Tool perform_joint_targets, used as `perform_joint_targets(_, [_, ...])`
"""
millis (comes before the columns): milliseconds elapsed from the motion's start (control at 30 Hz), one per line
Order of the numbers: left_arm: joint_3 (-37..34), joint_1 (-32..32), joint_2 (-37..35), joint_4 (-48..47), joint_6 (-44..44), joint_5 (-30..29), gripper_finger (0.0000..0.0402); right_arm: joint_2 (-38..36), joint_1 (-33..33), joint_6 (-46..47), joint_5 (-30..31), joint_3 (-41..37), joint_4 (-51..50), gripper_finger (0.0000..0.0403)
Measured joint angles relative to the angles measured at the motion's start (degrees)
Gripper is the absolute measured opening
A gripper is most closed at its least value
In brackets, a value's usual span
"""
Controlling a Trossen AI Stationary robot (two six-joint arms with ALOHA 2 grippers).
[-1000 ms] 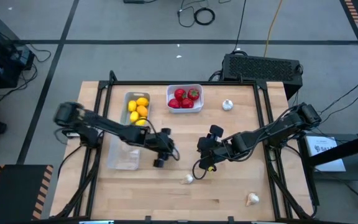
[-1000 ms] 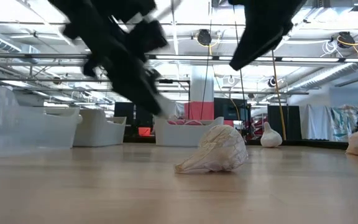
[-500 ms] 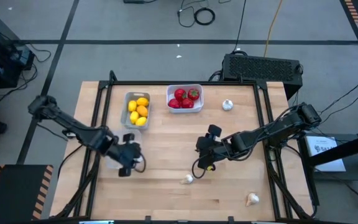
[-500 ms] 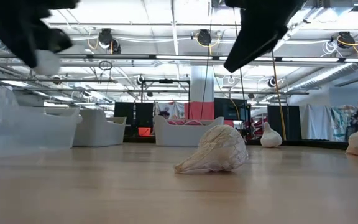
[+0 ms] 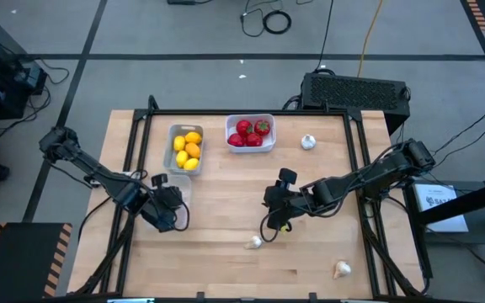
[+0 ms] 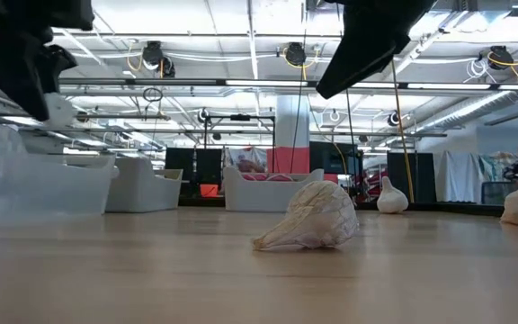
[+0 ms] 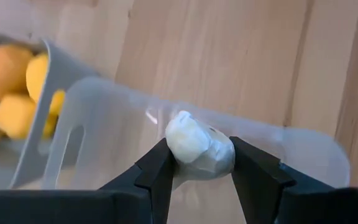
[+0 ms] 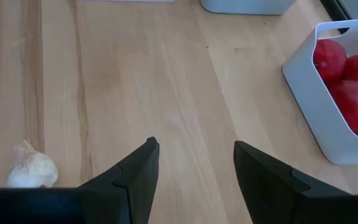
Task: Sort produce into baskets
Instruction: Put the white garlic into the transparent bin
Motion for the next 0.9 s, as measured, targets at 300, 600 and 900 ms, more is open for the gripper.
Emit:
perform_joint_targets(300, [0.0, 0.0, 0.2, -8.6, -5.1, 5.2, 0.0201, 0.0, 0.0, 0.8, 0.0, 0.0, 1.5, 0.0196])
perform_joint_targets(600, [0.0, 0.0, 0.2, -8.5, -3.9, 5.5, 0.0239, 0.0, 0.0, 0.2, 0.0, 0.0, 3.0, 0.0196])
perform_joint_targets(900, [-1.6, 0.0, 0.2, 19.2, 16.0, 2.4, 0.0239, 0.0, 0.0, 0.2, 0.0, 0.0, 3.0, 0.0196])
